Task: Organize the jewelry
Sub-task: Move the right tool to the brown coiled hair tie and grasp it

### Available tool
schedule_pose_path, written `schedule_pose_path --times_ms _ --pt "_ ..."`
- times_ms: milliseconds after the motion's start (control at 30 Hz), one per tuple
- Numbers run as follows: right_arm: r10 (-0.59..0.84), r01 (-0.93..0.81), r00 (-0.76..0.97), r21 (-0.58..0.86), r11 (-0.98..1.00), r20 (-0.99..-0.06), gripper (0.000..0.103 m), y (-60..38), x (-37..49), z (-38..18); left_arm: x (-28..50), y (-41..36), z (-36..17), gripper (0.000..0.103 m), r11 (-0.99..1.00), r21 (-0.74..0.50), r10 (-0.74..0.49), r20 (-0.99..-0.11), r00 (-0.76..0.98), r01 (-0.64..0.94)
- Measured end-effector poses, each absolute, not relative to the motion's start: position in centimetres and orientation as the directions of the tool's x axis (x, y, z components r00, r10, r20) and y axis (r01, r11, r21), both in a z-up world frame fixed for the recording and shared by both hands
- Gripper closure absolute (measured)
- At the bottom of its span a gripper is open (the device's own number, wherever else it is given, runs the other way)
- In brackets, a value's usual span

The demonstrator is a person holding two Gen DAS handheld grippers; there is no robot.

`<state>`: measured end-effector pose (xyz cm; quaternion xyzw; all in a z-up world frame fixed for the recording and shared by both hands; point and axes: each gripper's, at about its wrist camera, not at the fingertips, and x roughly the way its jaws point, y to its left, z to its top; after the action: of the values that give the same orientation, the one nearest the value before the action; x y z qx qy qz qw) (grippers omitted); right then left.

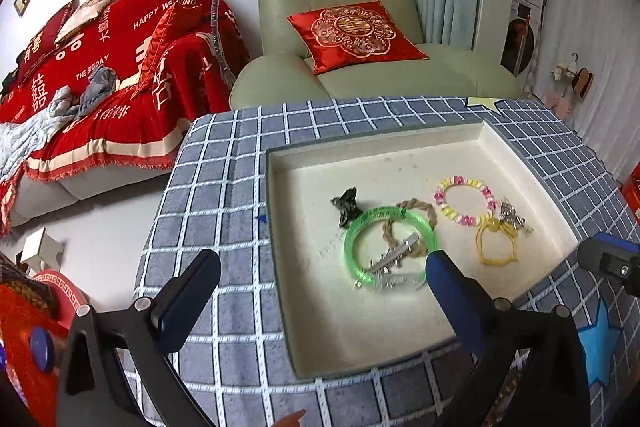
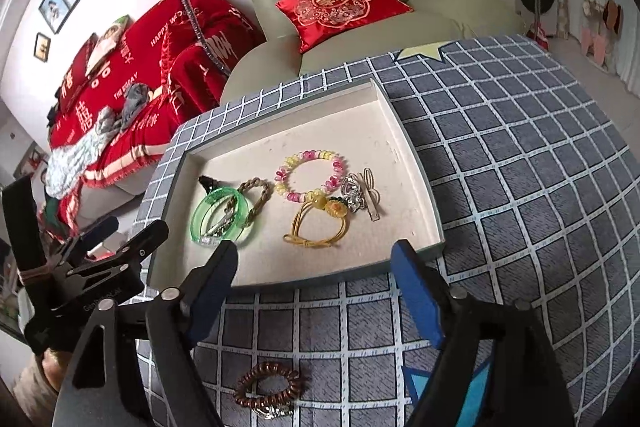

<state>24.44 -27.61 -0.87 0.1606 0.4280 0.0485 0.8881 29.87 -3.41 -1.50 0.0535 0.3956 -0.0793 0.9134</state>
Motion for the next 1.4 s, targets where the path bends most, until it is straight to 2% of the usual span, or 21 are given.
schedule_pose_path --times_ms 67,100,300,733,1000,1200,1400 --pt "0.213 0.044 0.636 0.310 0.950 -0.742 0.001 -27.1 23.8 -0.7 29.5 -3.2 -1.4 0.000 0.982 0.034 -0.103 -0.730 0.676 0.187" --pt "0.212 0.039 0.642 0.307 0.951 -0.737 0.000 -27.0 23.4 -0.5 29.3 -3.0 -1.2 0.000 0.982 0.033 -0.104 -0.728 0.677 0.186" --pt "0.216 0.028 0.668 0.314 0.949 -0.712 0.000 -26.8 21.4 0.4 26.9 -2.1 -0.1 0.000 0.980 0.027 -0.115 -0.725 0.679 0.196" --pt "0.197 0.032 0.610 0.273 0.962 -0.767 0.000 -26.8 17.5 0.4 19.7 -1.5 0.3 0.000 0.978 0.090 -0.068 -0.714 0.697 0.188" --pt "0.210 0.014 0.533 0.257 0.966 -0.820 0.000 -26.5 16.9 -2.3 15.6 -1.6 -2.3 0.000 0.962 -0.015 -0.180 -0.784 0.594 0.272" --pt "0.207 -0.012 0.482 0.231 0.973 -0.851 0.000 -25.7 17.6 -4.3 13.4 -2.9 -3.5 0.000 0.954 -0.034 -0.203 -0.803 0.561 0.297" --pt "0.194 -0.059 0.458 0.188 0.980 -0.868 0.013 -24.5 18.5 -5.3 13.3 -3.3 -4.8 0.000 0.955 -0.042 -0.199 -0.824 0.530 0.293"
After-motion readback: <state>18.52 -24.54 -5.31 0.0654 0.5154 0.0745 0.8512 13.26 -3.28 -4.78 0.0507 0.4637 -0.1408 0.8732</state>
